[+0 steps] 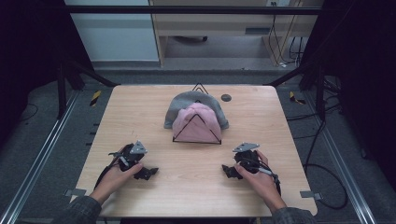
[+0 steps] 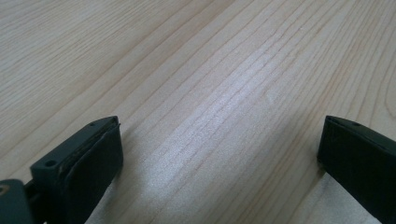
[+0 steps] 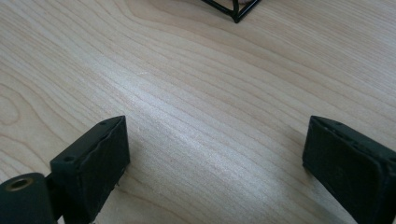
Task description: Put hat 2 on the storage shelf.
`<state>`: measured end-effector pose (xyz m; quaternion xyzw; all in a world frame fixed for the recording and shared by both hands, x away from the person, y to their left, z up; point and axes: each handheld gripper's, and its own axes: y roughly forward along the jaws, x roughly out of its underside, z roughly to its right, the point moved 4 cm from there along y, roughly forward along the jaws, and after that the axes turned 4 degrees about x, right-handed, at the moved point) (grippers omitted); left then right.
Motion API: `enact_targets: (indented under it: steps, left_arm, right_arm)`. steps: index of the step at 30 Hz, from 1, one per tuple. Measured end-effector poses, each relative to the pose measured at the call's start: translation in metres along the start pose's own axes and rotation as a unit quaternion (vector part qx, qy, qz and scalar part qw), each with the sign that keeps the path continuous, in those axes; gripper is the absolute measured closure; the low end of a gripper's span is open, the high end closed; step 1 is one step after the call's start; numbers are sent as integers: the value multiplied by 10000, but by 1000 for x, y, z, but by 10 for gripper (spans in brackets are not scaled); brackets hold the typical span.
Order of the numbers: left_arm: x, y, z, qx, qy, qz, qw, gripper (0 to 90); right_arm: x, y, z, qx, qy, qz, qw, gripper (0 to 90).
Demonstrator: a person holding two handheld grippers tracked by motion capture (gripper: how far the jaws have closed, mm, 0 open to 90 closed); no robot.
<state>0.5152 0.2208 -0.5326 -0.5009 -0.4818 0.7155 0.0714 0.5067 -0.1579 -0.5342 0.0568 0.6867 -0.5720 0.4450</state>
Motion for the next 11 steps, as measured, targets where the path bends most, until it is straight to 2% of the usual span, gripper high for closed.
enact_targets:
  steps: [7,11]
  left_arm:
    - [2,-1,1,-22,-36,16,10000,0]
    - [2,-2,1,-6,-3,-39,10000,0]
  right_arm:
    - [7,0,-4,86,112,377,9992,51]
    - [7,0,-4,92,91,378,9992,50]
